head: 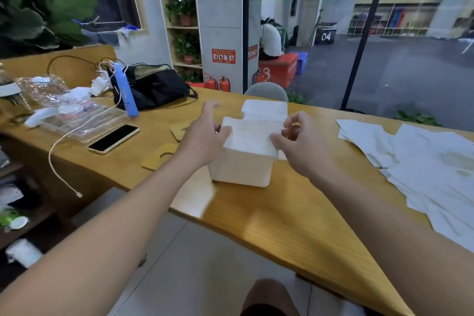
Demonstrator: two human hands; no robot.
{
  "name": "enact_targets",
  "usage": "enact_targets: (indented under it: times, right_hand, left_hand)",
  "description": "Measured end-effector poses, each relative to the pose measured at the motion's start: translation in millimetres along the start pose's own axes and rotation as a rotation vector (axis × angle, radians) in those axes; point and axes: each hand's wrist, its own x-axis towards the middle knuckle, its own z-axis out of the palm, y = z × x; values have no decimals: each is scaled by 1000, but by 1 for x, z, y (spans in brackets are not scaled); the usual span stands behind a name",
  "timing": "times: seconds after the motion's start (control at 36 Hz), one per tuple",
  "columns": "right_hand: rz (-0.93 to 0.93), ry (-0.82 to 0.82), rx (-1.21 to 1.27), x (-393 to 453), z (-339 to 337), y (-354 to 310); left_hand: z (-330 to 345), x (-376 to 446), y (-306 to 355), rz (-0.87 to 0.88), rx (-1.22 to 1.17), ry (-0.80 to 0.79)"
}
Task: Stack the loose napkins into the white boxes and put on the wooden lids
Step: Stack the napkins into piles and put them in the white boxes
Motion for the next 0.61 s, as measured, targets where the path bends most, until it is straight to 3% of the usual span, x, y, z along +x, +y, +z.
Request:
enact_targets:
  times: [0.19,0.31,0.44,0.53,0.61]
  right_hand:
    - [2,-24,-208,29,33,16]
    - [-138,-29,-456,31,33,31]
    - [-300,-45,-450,32,28,24]
    - [-271,-168,-468,33,32,21]
    - [-201,-212,-496,33,35,25]
  left_hand:
    - [12,24,-31,29,239,-61]
    - [14,26,-33,113,409,-70]
    - [16,27,-26,238,413,-13]
    - [19,29,-22,229,262,-181]
    - [26,29,-24,243,290,-302]
